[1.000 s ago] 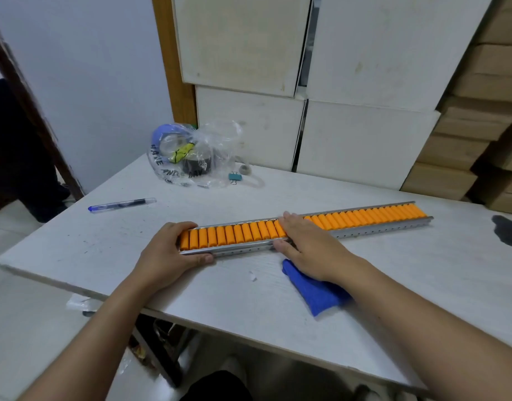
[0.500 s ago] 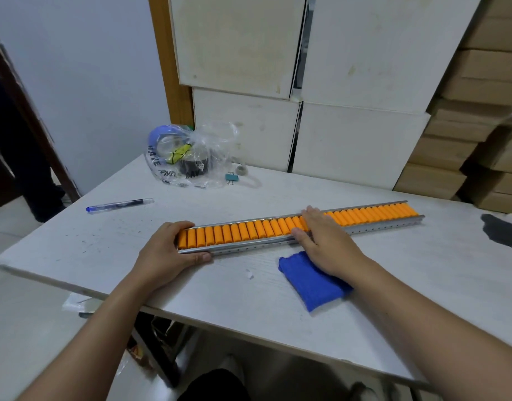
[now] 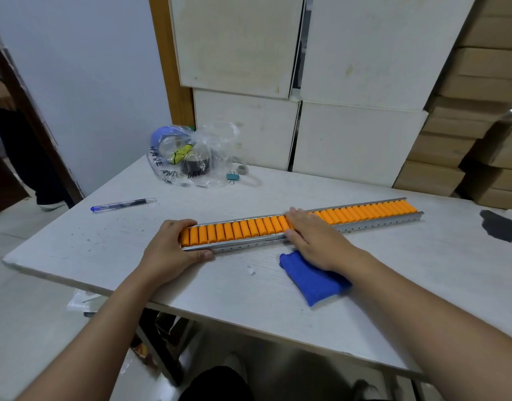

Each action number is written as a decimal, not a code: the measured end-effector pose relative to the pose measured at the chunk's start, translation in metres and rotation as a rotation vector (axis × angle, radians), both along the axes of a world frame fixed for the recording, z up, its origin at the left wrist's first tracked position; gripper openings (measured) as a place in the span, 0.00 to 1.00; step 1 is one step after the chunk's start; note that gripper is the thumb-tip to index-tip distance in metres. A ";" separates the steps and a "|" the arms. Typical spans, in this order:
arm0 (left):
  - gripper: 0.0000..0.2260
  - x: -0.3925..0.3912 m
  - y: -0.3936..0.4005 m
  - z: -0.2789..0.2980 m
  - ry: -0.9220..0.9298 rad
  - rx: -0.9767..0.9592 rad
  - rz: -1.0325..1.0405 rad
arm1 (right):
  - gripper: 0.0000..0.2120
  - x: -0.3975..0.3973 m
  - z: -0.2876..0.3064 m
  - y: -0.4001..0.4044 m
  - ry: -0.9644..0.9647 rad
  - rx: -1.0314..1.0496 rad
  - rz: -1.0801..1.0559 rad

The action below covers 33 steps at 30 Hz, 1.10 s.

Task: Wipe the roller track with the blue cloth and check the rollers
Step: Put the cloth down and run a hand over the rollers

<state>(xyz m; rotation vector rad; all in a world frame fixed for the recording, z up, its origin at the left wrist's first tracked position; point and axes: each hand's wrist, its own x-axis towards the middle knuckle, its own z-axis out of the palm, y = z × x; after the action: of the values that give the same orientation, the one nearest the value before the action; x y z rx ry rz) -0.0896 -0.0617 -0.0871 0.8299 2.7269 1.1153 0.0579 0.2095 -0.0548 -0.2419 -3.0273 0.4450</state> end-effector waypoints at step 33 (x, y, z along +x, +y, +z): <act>0.34 0.017 0.056 0.039 0.205 -0.547 -0.188 | 0.29 0.009 -0.009 -0.001 0.046 -0.003 0.069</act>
<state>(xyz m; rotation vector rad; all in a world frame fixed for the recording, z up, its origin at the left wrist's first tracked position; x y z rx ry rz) -0.0725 -0.0056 -0.0480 1.1123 2.8103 0.2314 0.0666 0.2083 -0.0642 -0.1261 -2.9979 0.4536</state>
